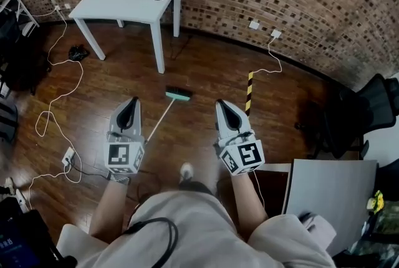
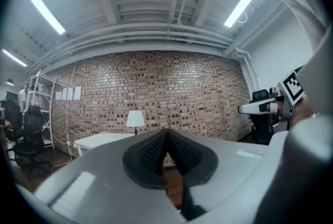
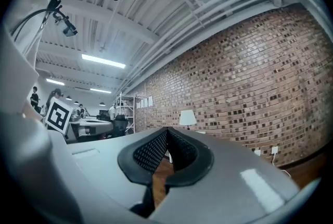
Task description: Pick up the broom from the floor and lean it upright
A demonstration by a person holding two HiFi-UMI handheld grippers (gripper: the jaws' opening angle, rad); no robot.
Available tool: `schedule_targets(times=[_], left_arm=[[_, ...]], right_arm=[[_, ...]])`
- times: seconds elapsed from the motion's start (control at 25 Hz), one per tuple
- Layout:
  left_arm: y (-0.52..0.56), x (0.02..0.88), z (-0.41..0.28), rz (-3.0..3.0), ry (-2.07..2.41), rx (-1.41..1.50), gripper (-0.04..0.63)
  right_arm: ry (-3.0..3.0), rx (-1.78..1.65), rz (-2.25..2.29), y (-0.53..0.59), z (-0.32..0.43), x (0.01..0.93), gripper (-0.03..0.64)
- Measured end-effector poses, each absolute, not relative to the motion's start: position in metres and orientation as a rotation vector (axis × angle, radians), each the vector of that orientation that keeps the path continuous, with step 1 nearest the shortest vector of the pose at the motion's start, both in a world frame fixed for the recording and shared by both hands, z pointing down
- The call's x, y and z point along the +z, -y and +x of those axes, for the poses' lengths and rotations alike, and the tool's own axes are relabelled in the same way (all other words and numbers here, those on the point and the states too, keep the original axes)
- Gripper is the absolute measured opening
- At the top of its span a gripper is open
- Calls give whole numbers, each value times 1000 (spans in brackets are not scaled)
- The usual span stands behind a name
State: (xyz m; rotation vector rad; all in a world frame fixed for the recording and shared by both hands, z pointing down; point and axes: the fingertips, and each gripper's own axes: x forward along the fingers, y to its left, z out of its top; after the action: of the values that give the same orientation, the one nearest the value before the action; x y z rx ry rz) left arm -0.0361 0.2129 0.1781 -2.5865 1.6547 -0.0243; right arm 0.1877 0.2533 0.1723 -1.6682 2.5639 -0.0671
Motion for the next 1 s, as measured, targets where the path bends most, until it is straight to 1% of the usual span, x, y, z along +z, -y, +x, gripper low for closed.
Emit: schedule_targets(times=[0.16,0.4,0.56,1.0], left_arm=[[-186,171,-23,-2565,-1684,-5,2],[-165,172,-25,-2552,-1697,-13,2],[-153,172,-38,-2548,-1703,-13,2],[-145,195,-92,-2540,-1773,-54,2]], right_arm=[[-2595,-63,-1616,-222,196,168,12],[-2586,-64,-1609,-198,197,167,12],[-2576,-87,-1637,-185,193,173,12],[-2662,-124,-1574,-171,140,192,12]])
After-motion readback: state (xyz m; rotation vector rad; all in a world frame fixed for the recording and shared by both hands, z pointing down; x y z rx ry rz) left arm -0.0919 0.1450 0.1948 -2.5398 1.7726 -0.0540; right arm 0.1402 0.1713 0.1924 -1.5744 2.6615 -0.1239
